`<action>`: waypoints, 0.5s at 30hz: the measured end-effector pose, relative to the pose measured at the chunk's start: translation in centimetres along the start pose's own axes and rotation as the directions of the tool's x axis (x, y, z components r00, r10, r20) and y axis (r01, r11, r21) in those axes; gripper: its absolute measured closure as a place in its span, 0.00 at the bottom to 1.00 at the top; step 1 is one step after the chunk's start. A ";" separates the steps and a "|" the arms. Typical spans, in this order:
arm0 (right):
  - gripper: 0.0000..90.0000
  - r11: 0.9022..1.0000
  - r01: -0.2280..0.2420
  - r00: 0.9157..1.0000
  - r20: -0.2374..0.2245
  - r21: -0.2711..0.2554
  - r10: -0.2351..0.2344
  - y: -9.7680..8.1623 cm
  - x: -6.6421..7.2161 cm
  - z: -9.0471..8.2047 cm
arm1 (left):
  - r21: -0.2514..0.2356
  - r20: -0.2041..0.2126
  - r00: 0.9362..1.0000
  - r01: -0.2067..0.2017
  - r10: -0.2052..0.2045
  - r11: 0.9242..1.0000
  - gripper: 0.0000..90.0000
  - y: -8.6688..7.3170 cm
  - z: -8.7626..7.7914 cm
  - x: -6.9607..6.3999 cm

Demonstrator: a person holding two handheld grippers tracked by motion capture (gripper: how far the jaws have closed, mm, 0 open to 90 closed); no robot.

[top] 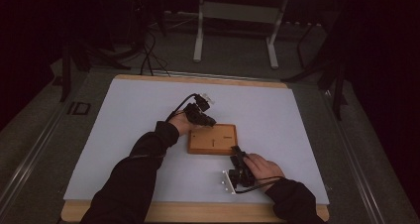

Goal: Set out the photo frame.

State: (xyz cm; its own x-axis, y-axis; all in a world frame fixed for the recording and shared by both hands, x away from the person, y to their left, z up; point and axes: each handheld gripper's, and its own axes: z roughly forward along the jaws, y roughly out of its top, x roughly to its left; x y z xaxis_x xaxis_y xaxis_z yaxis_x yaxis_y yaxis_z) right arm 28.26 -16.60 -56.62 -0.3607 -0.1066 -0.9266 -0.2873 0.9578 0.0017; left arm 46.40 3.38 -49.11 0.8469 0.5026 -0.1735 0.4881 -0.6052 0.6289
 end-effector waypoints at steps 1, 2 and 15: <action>0.56 1.000 0.000 1.000 0.000 0.000 0.000 0.0 0.0 0.0 | 0.000 0.000 1.000 0.000 0.000 1.000 0.94 0.0 0.0 0.0; 0.56 1.000 0.011 1.000 0.013 -0.001 -0.011 0.0 0.1 0.1 | 0.000 0.000 1.000 0.000 0.000 1.000 0.94 0.0 0.0 0.0; 0.71 0.994 0.109 0.993 0.043 0.007 -0.109 0.4 0.7 0.8 | 0.001 0.003 1.000 0.009 -0.009 1.000 0.94 0.1 0.0 0.1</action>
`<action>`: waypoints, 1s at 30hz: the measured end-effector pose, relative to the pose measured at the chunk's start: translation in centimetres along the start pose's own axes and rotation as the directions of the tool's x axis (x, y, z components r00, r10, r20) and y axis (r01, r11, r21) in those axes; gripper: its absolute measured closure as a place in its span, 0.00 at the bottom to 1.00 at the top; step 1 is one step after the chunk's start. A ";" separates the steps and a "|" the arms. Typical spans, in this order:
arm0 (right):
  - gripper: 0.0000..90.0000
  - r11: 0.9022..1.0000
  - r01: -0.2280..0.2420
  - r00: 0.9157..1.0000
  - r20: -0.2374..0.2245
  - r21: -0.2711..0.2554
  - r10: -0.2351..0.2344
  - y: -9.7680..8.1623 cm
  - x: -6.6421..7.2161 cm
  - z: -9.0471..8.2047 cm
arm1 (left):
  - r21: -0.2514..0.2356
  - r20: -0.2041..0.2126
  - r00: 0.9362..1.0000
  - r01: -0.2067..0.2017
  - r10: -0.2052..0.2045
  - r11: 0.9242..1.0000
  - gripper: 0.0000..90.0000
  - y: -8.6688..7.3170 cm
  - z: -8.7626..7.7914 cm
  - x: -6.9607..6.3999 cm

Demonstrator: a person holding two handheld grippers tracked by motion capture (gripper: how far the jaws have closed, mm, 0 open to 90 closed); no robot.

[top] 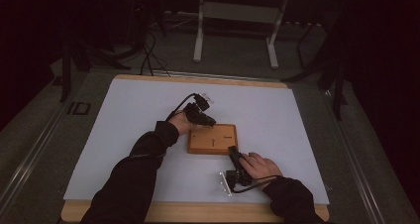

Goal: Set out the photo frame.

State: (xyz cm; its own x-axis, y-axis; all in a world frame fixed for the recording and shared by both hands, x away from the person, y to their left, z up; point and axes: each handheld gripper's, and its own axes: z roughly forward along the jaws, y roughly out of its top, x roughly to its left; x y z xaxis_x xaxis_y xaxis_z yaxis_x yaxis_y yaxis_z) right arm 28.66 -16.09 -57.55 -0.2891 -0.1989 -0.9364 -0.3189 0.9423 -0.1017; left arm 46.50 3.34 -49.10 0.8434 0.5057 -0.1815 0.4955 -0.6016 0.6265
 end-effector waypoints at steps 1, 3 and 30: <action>0.72 1.000 0.000 1.000 -0.004 0.001 0.000 0.0 0.0 0.1 | 0.002 -0.002 1.000 -0.001 0.001 1.000 0.94 0.0 0.0 0.0; 0.72 1.000 -0.006 1.000 -0.007 0.006 0.006 0.0 0.0 0.1 | 0.002 0.000 1.000 0.002 -0.002 1.000 0.94 0.0 0.0 0.0; 0.76 0.994 -0.113 0.992 -0.047 -0.003 0.113 -0.5 -1.6 -0.1 | -0.139 -0.031 0.997 -0.069 0.065 0.988 0.24 -1.8 -3.9 -2.1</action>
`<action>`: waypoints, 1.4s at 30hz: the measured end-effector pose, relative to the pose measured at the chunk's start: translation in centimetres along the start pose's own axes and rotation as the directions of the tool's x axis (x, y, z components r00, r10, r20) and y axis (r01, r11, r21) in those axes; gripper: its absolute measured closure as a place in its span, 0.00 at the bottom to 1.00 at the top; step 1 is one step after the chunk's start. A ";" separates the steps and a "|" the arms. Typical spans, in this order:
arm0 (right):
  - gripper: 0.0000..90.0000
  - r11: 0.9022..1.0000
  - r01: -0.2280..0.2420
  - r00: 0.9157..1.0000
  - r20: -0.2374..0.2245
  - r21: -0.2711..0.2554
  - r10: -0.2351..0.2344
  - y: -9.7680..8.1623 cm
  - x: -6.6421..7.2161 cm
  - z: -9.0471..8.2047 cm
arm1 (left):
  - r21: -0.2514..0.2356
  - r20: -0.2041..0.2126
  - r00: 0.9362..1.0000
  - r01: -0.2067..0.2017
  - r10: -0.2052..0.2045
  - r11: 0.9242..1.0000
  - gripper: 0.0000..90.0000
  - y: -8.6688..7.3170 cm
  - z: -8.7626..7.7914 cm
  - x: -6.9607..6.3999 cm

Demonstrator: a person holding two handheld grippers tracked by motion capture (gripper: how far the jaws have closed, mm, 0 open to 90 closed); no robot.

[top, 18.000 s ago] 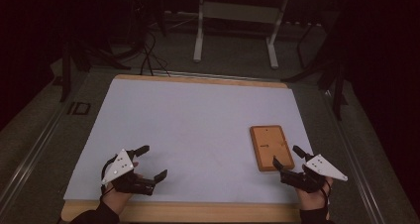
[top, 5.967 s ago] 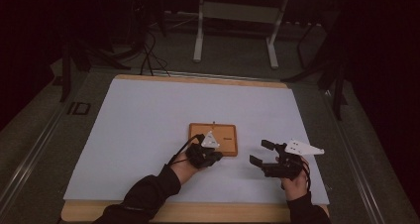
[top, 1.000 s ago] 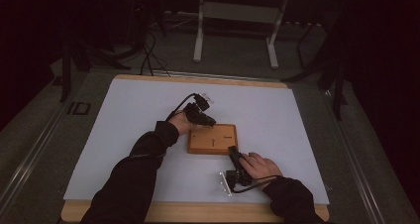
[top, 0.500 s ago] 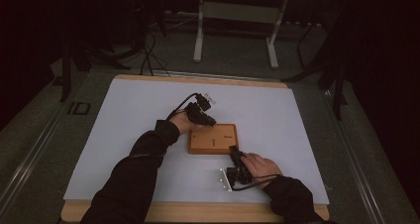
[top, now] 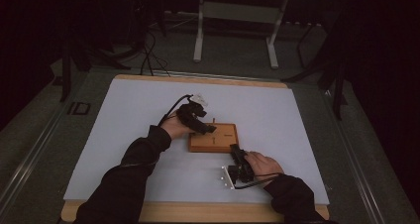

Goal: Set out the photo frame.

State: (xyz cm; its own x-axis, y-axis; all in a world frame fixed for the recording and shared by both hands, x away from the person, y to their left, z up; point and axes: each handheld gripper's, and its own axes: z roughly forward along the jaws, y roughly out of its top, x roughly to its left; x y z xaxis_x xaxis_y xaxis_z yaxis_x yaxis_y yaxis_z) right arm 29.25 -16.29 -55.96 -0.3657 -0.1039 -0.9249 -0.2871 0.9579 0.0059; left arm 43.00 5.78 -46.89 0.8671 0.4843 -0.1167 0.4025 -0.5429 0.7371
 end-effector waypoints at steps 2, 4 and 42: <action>0.76 1.000 -0.002 1.000 -0.007 -0.010 0.002 -0.1 -0.4 -0.1 | -0.015 -0.022 1.000 -0.010 0.010 1.000 0.17 -0.3 -1.0 -0.3; 0.77 1.000 -0.007 1.000 -0.014 -0.024 0.007 -0.3 -0.7 -0.2 | -0.037 -0.061 0.998 -0.025 0.022 0.999 0.17 -0.8 -1.9 -0.7; 0.78 0.986 -0.141 0.949 -0.296 -0.084 0.110 -1.6 -8.2 0.4 | -0.143 -0.047 0.999 -0.020 0.013 0.990 0.16 -12.0 -8.7 -7.6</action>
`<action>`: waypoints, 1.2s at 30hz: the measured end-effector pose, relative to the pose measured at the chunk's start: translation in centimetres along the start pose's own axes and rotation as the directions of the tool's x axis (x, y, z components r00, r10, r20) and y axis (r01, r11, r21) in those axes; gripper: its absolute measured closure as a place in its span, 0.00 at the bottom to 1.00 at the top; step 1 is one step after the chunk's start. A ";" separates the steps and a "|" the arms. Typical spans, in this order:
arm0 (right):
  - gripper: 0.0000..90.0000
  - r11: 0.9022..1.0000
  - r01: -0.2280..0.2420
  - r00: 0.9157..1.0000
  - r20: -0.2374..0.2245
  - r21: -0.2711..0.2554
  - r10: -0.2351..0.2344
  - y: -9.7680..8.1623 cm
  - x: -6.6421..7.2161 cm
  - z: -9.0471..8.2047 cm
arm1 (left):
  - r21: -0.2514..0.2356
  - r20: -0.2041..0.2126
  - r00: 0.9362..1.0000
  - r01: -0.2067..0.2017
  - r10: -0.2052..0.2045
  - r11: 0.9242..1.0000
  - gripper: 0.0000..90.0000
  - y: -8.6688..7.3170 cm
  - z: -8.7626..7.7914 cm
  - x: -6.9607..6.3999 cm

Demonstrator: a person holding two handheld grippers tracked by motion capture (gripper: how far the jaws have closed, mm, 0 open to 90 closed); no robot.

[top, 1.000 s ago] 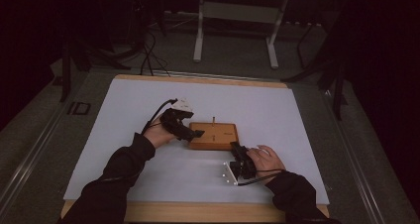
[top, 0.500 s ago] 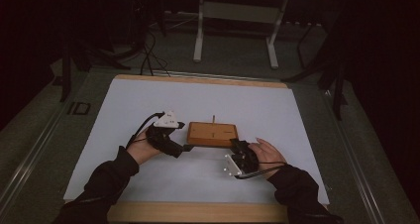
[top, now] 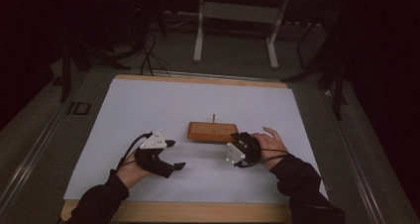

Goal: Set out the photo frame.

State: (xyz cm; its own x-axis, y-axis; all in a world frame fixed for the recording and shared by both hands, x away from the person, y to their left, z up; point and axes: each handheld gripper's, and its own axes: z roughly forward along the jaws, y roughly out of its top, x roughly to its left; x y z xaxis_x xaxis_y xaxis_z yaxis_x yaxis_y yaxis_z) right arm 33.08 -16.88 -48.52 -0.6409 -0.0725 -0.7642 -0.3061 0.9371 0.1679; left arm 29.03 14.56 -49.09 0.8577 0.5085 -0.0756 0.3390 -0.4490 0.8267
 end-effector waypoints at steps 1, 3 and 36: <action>0.78 1.000 -0.004 1.000 -0.011 -0.001 0.004 0.0 -0.3 0.0 | -0.011 -0.005 1.000 0.006 -0.006 1.000 0.16 -0.4 0.0 -0.1; 0.78 1.000 -0.012 0.999 -0.031 0.007 0.012 -0.1 -0.9 0.0 | -0.012 0.008 0.999 0.035 -0.035 0.999 0.16 -1.2 0.2 -0.2; 0.76 0.985 -0.171 0.944 -0.283 0.012 0.167 -1.6 -9.8 2.4 | -0.091 -0.036 0.999 -0.027 0.024 0.996 0.15 -3.6 1.2 -0.5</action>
State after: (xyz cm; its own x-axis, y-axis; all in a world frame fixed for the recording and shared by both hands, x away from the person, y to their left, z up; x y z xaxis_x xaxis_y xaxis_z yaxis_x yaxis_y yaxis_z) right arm 41.53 -16.80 -42.77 -0.8559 -0.0084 -0.5171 -0.1836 0.9397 0.2886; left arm 27.85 15.07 -52.67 0.8510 0.5240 -0.0353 0.2790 -0.3942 0.8756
